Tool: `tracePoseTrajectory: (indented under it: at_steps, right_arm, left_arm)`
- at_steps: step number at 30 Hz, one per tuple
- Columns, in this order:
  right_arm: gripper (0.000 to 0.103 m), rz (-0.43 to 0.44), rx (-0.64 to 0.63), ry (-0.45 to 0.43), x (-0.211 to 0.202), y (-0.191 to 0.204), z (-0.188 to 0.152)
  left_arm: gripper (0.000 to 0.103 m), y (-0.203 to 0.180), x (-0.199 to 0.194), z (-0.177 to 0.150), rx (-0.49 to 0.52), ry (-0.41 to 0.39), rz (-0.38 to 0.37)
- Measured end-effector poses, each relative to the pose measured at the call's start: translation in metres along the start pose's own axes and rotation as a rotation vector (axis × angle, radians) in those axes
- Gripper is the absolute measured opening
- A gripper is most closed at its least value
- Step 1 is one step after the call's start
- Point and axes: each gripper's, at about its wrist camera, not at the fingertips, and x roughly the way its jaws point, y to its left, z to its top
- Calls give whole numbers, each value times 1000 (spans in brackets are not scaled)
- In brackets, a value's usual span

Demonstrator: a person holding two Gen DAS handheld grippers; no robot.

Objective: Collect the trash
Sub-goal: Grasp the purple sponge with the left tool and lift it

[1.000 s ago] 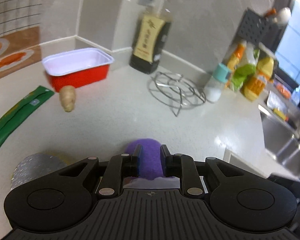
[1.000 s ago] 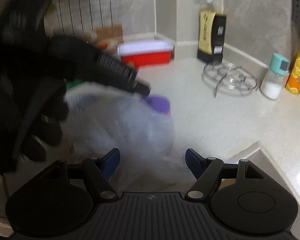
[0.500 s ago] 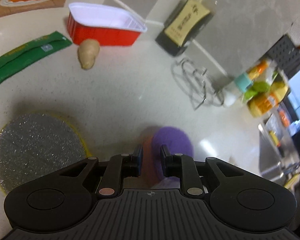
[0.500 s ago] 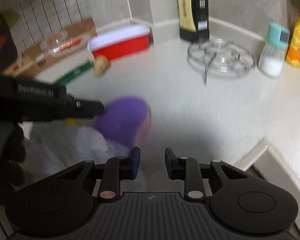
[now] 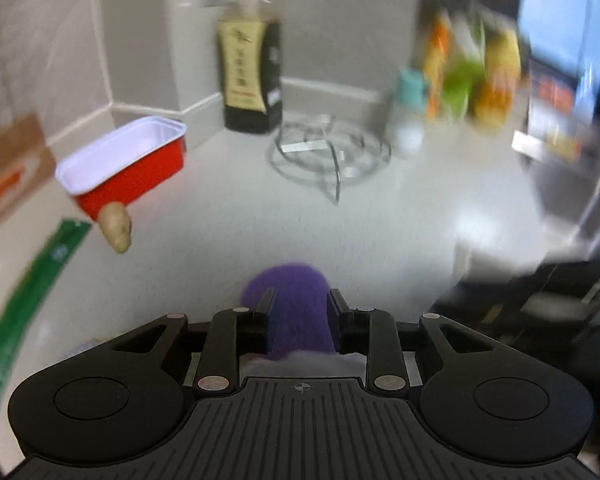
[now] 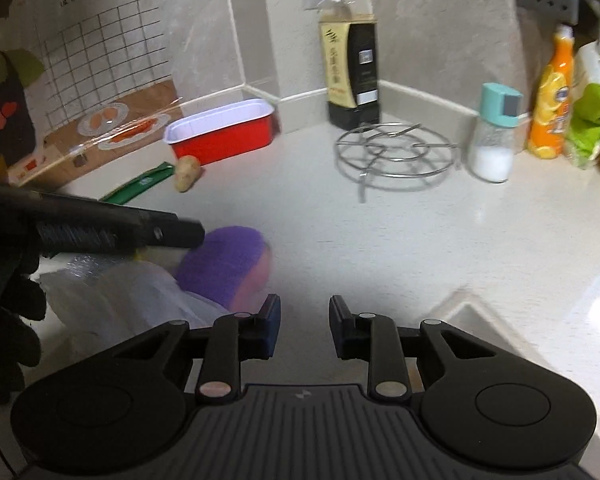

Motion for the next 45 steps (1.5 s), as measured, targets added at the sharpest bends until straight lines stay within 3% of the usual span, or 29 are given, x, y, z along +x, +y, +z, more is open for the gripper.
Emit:
tracePoseTrajectory:
  at_steps: [3, 6, 11, 14, 16, 19, 25, 28, 33, 40, 43, 45]
  right_arm:
    - [26, -38, 21, -29, -12, -16, -4]
    - [27, -65, 59, -67, -28, -36, -7]
    - [28, -76, 129, -100, -43, -68, -17]
    - [28, -66, 161, -109, -47, -80, -25]
    - [29, -57, 168, -111, -49, -85, -29]
    - [36, -52, 177, -103, -50, -88, -35]
    - [42, -43, 171, -86, -53, -88, -43]
    - [44, -49, 163, -81, -56, -86, -47]
    - [57, -83, 132, -77, -62, -80, -52]
    - [67, -66, 54, -107, -71, -49, -48]
    - [70, -18, -3, -132, -76, -24, -44]
    - [71, 12, -45, -140, -76, -6, -41]
  left_arm:
    - [31, -18, 16, -4, 33, 77, 17]
    - [39, -28, 22, -2, 52, 94, 48]
    - [82, -32, 30, 3, 24, 133, -13]
    - [76, -21, 25, 7, -86, 99, -36]
    - [76, -13, 20, 10, -129, 64, 39]
    - [75, -5, 30, 12, -149, 104, 151]
    - [75, -3, 58, 4, -199, 205, 94]
    - [73, 0, 60, 2, -214, 176, 105]
    - [70, 16, 44, 4, -302, 108, 13]
    - [70, 44, -41, 4, -407, -199, 53]
    - [70, 57, -74, 0, -444, -302, 97]
    - [70, 64, -90, -7, -474, -325, 103]
